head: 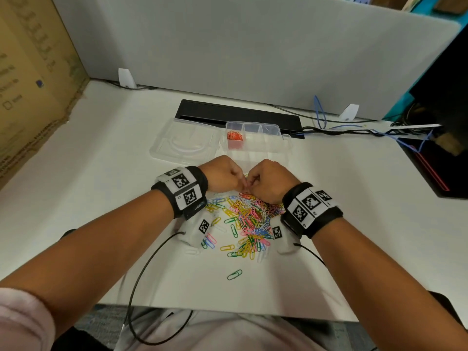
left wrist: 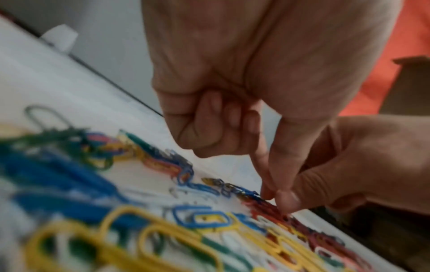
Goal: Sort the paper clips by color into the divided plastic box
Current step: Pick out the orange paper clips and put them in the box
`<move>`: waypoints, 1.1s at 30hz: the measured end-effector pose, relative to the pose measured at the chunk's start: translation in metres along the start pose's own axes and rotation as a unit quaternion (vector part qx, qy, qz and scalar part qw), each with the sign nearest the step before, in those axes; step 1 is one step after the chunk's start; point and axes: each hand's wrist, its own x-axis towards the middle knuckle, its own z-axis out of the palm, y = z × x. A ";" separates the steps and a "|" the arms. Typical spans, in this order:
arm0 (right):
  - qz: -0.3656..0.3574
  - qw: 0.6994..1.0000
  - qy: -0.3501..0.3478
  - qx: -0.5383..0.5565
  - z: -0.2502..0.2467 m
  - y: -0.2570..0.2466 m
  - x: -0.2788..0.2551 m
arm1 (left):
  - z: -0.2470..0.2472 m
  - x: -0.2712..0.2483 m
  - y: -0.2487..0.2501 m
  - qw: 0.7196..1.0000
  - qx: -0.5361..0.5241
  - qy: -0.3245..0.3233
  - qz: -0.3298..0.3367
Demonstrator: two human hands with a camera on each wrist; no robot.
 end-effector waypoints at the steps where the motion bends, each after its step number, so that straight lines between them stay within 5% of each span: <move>1: 0.006 1.000 -0.010 -0.008 0.001 0.000 0.002 | 0.001 -0.001 0.001 1.000 0.026 -0.013 0.010; 8: 0.039 0.997 -0.047 -0.042 0.003 0.002 0.008 | 0.009 0.001 0.007 0.975 0.221 0.010 0.014; 15: 0.040 0.996 -0.064 -0.040 0.001 0.004 0.007 | -0.001 -0.005 -0.005 0.976 0.215 0.011 0.030; 19: 0.036 0.999 -0.018 0.008 0.001 0.007 0.004 | -0.001 -0.005 -0.004 0.983 0.173 0.005 0.058; 24: 0.033 0.994 0.052 0.094 -0.008 0.017 0.001 | 0.005 -0.001 0.003 0.971 0.228 -0.022 0.073; 33: 0.007 0.994 0.037 0.105 -0.003 0.016 -0.008 | 0.011 -0.005 0.015 0.949 0.300 -0.013 0.095</move>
